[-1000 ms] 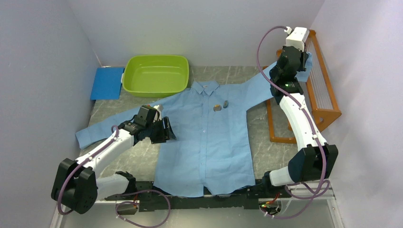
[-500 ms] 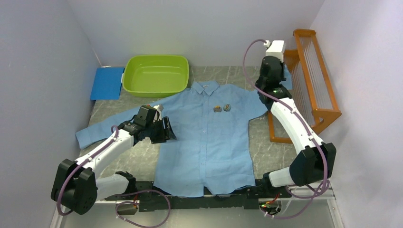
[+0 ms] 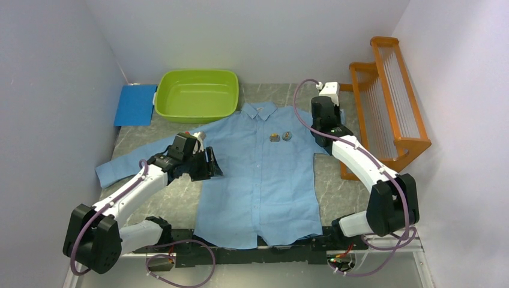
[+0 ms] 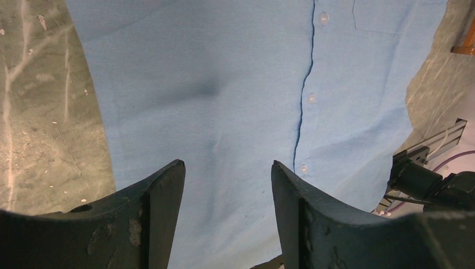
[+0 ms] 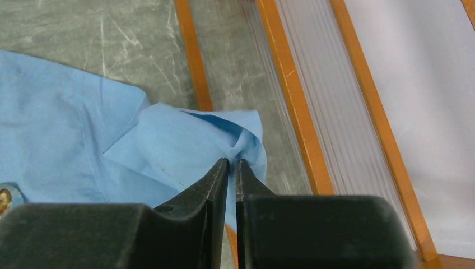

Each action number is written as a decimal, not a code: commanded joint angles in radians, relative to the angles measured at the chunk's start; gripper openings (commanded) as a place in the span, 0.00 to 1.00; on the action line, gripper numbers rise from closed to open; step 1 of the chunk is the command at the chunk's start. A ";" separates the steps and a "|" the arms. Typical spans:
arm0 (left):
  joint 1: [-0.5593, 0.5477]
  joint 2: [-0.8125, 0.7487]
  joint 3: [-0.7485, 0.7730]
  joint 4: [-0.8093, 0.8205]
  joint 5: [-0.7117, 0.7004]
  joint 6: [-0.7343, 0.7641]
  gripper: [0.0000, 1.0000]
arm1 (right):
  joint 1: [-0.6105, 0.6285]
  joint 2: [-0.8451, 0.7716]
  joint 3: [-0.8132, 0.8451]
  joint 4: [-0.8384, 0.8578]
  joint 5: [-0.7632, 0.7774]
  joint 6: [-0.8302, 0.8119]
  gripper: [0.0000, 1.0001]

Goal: Pin the brooch onto the clothing
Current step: Flatten out the clothes at the center of the board.

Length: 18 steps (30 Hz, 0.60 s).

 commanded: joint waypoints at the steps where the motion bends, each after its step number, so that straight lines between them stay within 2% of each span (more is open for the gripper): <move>1: 0.001 -0.025 0.013 0.002 0.008 -0.002 0.63 | 0.001 0.022 0.023 0.124 0.061 -0.021 0.16; 4: 0.001 -0.027 0.019 -0.008 0.001 0.000 0.63 | -0.014 0.085 0.066 0.181 0.116 -0.093 0.17; 6: 0.001 -0.033 0.023 -0.018 -0.007 0.004 0.63 | -0.039 0.124 0.114 0.163 0.125 -0.081 0.18; 7: 0.001 -0.037 0.023 -0.022 -0.009 0.004 0.64 | -0.055 0.135 0.137 0.141 0.118 -0.059 0.25; 8: 0.001 -0.041 0.023 -0.027 -0.012 0.005 0.64 | -0.069 0.143 0.160 0.117 0.108 -0.034 0.27; 11: 0.001 -0.053 0.021 -0.034 -0.017 0.005 0.64 | -0.085 0.139 0.205 0.046 0.034 0.022 0.34; 13: 0.001 -0.058 0.014 -0.024 -0.016 0.002 0.64 | -0.085 0.123 0.206 0.003 -0.041 0.065 0.42; 18: 0.003 -0.041 0.010 0.001 0.006 0.005 0.65 | -0.083 0.096 0.172 -0.103 -0.234 0.208 0.43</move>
